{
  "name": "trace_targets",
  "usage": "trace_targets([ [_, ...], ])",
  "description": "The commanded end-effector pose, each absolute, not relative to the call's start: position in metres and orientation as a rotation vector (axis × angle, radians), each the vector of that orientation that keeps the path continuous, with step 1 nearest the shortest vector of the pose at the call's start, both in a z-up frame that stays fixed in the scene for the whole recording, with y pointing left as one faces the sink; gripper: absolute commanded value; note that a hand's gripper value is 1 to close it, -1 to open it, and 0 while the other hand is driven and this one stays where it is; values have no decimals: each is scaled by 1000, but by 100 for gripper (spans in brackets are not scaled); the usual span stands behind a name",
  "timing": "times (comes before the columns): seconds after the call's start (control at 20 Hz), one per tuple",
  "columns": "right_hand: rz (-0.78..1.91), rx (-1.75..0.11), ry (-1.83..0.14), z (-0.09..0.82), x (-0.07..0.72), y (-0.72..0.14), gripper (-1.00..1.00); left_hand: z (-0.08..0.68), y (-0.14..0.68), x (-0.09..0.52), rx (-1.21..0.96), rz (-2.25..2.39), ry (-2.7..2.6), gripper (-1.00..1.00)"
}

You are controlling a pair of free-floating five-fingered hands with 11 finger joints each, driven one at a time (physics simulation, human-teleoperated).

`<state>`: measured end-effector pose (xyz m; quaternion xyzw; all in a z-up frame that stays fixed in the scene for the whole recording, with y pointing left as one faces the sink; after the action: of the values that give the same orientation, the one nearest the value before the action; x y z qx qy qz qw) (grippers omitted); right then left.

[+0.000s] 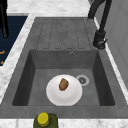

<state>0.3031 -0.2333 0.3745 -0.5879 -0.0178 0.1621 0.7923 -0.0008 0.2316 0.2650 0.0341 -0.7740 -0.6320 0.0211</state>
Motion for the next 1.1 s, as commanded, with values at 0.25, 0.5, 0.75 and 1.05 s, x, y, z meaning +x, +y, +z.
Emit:
trace_targets([
  [0.25,535,-1200,-235,344,303,-233,-100,265,232,-1,106,-1959,-2399,0],
  [0.5,609,-1157,-340,330,306,-233,-100,265,232,-1,106,-1959,-2399,0],
  [0.75,681,-1115,-433,316,308,-232,-100,265,232,-1,106,-1959,-2399,0],
  [1.05,781,-1084,-559,296,309,-232,-100,265,232,-1,106,-1959,-2399,0],
])
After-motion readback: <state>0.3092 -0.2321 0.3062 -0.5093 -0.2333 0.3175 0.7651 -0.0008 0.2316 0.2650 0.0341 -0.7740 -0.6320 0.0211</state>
